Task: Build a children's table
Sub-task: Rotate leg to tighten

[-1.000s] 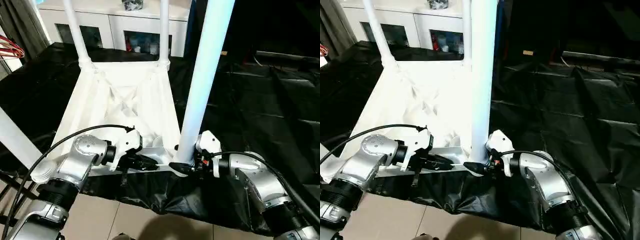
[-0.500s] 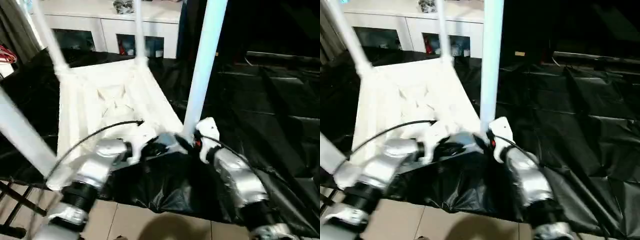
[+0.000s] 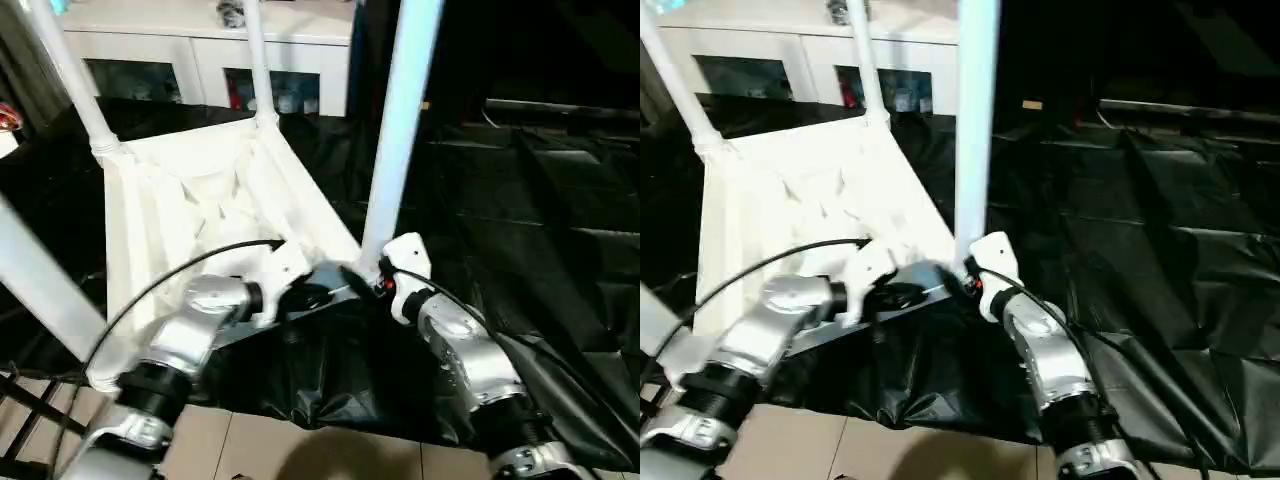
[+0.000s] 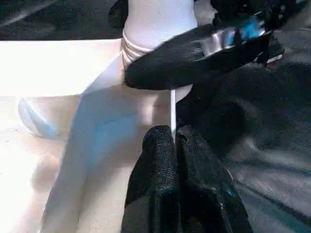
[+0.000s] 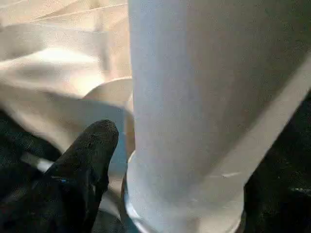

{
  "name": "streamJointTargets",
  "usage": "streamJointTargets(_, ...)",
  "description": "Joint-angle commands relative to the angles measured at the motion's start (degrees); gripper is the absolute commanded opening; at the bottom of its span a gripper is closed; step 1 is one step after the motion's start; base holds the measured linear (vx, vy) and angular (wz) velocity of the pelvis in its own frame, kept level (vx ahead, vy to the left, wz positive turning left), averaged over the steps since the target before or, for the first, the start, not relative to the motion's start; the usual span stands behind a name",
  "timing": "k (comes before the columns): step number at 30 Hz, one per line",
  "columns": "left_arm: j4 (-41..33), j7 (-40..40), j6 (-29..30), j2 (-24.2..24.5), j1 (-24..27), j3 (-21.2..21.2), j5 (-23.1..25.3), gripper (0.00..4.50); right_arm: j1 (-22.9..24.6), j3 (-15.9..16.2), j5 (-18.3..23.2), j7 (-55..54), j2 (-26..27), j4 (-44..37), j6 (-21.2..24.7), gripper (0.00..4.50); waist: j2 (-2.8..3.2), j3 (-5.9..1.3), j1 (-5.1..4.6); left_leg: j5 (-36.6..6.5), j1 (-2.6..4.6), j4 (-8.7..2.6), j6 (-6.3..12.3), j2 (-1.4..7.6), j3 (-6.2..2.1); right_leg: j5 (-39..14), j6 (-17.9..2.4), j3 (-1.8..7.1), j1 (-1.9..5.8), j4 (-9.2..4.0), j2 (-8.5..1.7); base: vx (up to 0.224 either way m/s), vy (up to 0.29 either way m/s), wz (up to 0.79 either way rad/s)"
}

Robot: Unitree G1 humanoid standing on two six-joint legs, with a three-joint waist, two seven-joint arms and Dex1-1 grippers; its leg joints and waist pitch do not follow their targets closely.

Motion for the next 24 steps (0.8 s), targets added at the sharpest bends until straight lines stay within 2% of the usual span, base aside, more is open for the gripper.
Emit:
streamJointTargets(1,-0.85,-3.95,-2.12,0.61,-0.13,-1.3,-1.0,0.0,0.68,3.27,1.61,6.57,-0.97,-2.06,-0.26,3.69,-0.19,-3.07,0.23,-12.0,0.67,-3.5,1.07,1.22,-0.43,-3.56,-11.47,2.32,2.26,-4.43,-3.75,0.0,0.0,0.0)
streamJointTargets(2,-0.42,-5.48,-2.87,1.5,-0.3,-1.52,-1.13,0.0,1.01,3.78,2.07,9.26,-2.34,-2.66,-0.43,3.69,-0.31,-3.16,0.31,-11.46,0.66,-3.39,1.63,1.19,-0.44,-2.13,-11.65,2.28,2.44,-4.38,-3.67,0.0,0.0,0.0)
streamJointTargets(3,0.14,-7.73,-4.07,2.82,-0.51,-1.83,-1.38,0.0,1.65,4.68,2.42,13.04,-4.34,-3.61,-0.77,3.69,-0.14,-3.21,0.36,-10.65,0.69,-3.32,2.14,1.31,-0.36,0.06,-12.33,2.27,2.41,-4.18,-3.71,0.0,0.0,0.0)
streamJointTargets(5,0.4,-10.54,-4.47,4.06,-0.72,-1.89,-2.29,0.0,2.29,5.37,2.98,16.8,-6.21,-4.79,-0.64,3.69,-0.37,-3.2,0.61,-10.21,0.7,-3.22,2.8,1.34,-0.29,0.83,-12.77,2.21,2.43,-4.02,-3.72,0.0,0.0,0.0)
streamJointTargets(7,0.96,-12.62,-5.07,4.91,-1.13,-1.77,-2.93,0.0,2.62,5.73,3.79,19.62,-7.56,-5.68,-0.36,3.69,-0.23,-3.2,0.76,-10.27,0.77,-3.21,2.93,1.38,-0.21,0.54,-13.09,2.17,2.32,-4.06,-3.77,0.0,0.0,0.0)
streamJointTargets(11,2.14,-16.33,-5.7,6.45,-2.2,-1.67,-3.71,0.0,2.73,6.83,4.57,23.85,-9.54,-6.69,-0.17,3.69,-0.44,-3.19,1.24,-10.17,0.82,-3.27,2.61,1.51,-0.22,-0.44,-13.44,2.09,2.32,-3.95,-3.81,0.0,0.0,0.0)
streamJointTargets(12,2.31,-17.28,-5.69,6.75,-2.39,-1.73,-4.03,0.0,2.72,7.06,4.73,24.78,-9.9,-6.88,0.0,3.45,-0.43,-3.18,1.27,-10.2,0.83,-3.28,2.6,1.52,-0.22,-0.42,-13.46,2.07,2.32,-3.94,-3.79,0.0,0.0,0.0)
streamJointTargets(13,2.48,-18.24,-5.58,6.99,-2.56,-1.92,-4.24,0.0,2.67,7.34,4.78,25.55,-10.2,-6.93,0.01,3.45,-0.71,-3.18,1.32,-10.06,0.75,-3.24,2.75,1.49,-0.17,-0.34,-13.47,2.06,2.38,-3.91,-3.8,0.0,0.0,0.0)
streamJointTargets(14,2.48,-18.24,-5.58,6.99,-2.56,-1.92,-4.24,0.0,2.67,7.34,4.78,25.55,-10.2,-6.93,0.01,3.36,-0.53,-3.21,1.42,-9.77,0.76,-3.23,2.79,1.54,-0.21,-0.36,-13.55,2.08,2.36,-3.83,-3.93,0.0,0.0,0.0)
streamJointTargets(16,3.33,-19.53,-6.47,7.51,-3.01,-2.52,-3.82,0.0,2.33,8.36,4.24,27.02,-10.58,-6.72,-0.29,3.31,-0.57,-3.19,1.49,-9.67,0.8,-3.2,2.78,1.54,-0.18,-0.33,-13.71,2.07,2.29,-3.85,-3.93,0.0,0.0,0.0)
streamJointTargets(17,3.94,-19.81,-7.42,7.84,-3.28,-2.78,-3.36,0.0,2.01,9.35,3.51,28.28,-10.72,-6.4,-0.74,3.03,-0.72,-3.2,1.62,-9.64,0.74,-3.17,2.86,1.48,-0.18,-0.55,-13.62,2.04,2.36,-3.88,-3.93,0.0,0.0,0.0)
streamJointTargets(18,4.03,-19.72,-7.66,7.92,-3.33,-2.8,-3.22,0.0,1.9,9.65,3.26,28.6,-10.72,-6.26,-0.95,2.96,-0.66,-3.19,1.7,-9.64,0.74,-3.19,2.82,1.5,-0.19,-0.73,-13.55,2.05,2.32,-3.87,-3.97,0.0,0.0,0.0)
streamJointTargets(21,3.91,-20.05,-7.59,8.06,-3.14,-2.69,-3.35,0.0,1.7,9.85,3.19,28.71,-10.57,-6.08,-1.12,2.87,-0.57,-3.21,2.0,-9.81,0.86,-3.19,2.48,1.6,-0.17,-0.93,-13.51,2.1,2.24,-3.83,-4.0,0.0,0.0,0.0)
streamJointTargets(24,3.67,-20.49,-7.55,8.28,-2.73,-2.55,-3.41,0.0,1.53,9.48,4.08,28.14,-9.97,-6.48,-0.25,2.76,-0.79,-3.22,2.17,-9.74,0.85,-3.2,2.37,1.6,-0.16,-0.91,-13.44,2.09,2.25,-3.75,-3.99,0.0,0.0,0.0)
